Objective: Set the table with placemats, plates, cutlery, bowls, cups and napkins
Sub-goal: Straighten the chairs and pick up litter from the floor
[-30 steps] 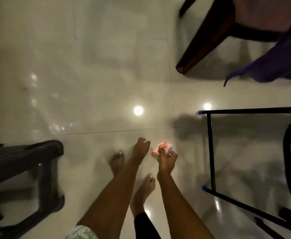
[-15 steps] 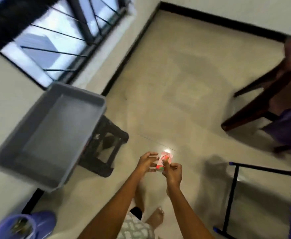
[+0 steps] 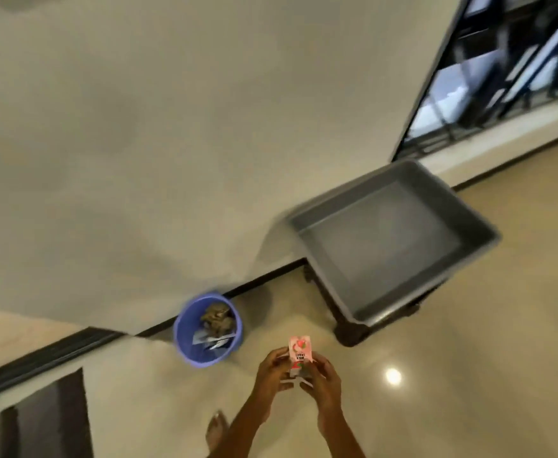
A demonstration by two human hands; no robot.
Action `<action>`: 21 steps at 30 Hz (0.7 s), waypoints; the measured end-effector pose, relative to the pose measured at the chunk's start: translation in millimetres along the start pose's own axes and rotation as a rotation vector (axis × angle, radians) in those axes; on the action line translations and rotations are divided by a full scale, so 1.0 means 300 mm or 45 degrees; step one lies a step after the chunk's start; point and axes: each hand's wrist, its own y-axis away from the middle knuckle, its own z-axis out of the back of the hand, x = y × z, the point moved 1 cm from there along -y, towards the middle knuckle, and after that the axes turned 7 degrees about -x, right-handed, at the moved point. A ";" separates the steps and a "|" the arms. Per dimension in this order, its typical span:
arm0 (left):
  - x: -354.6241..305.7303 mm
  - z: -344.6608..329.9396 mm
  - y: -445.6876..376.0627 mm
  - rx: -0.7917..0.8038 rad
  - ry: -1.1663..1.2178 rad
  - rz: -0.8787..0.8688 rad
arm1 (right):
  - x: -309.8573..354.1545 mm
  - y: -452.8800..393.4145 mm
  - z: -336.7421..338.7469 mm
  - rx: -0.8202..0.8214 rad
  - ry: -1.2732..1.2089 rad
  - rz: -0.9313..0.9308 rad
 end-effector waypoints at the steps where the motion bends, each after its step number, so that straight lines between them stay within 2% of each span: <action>1: -0.013 0.105 -0.042 -0.021 0.007 -0.018 | -0.038 -0.002 -0.106 0.052 0.010 -0.029; 5: -0.045 0.465 -0.223 -0.090 0.065 -0.084 | -0.178 -0.038 -0.509 0.176 0.076 -0.098; 10: 0.059 0.747 -0.492 -0.358 0.195 -0.046 | -0.375 -0.189 -0.832 0.216 0.387 0.073; 12: 0.109 0.800 -0.608 -0.444 0.262 -0.011 | -0.450 -0.292 -0.934 0.242 0.546 0.143; 14: 0.165 0.842 -0.761 -0.508 0.298 0.053 | -0.560 -0.422 -1.048 0.183 0.724 0.203; 17: 0.263 0.885 -0.977 -0.465 0.390 0.131 | -0.731 -0.578 -1.184 0.131 0.912 0.245; 18: 0.304 0.896 -1.047 -0.456 0.388 0.159 | -0.800 -0.601 -1.222 0.187 1.031 0.313; 19: 0.311 0.910 -1.106 -0.477 0.363 0.178 | -0.842 -0.649 -1.237 0.115 1.195 0.449; 20: 0.333 0.915 -1.166 -0.502 0.416 0.181 | -0.873 -0.683 -1.243 0.080 1.300 0.444; 21: 0.336 0.916 -1.186 -0.532 0.414 0.188 | -0.909 -0.708 -1.260 0.012 1.217 0.497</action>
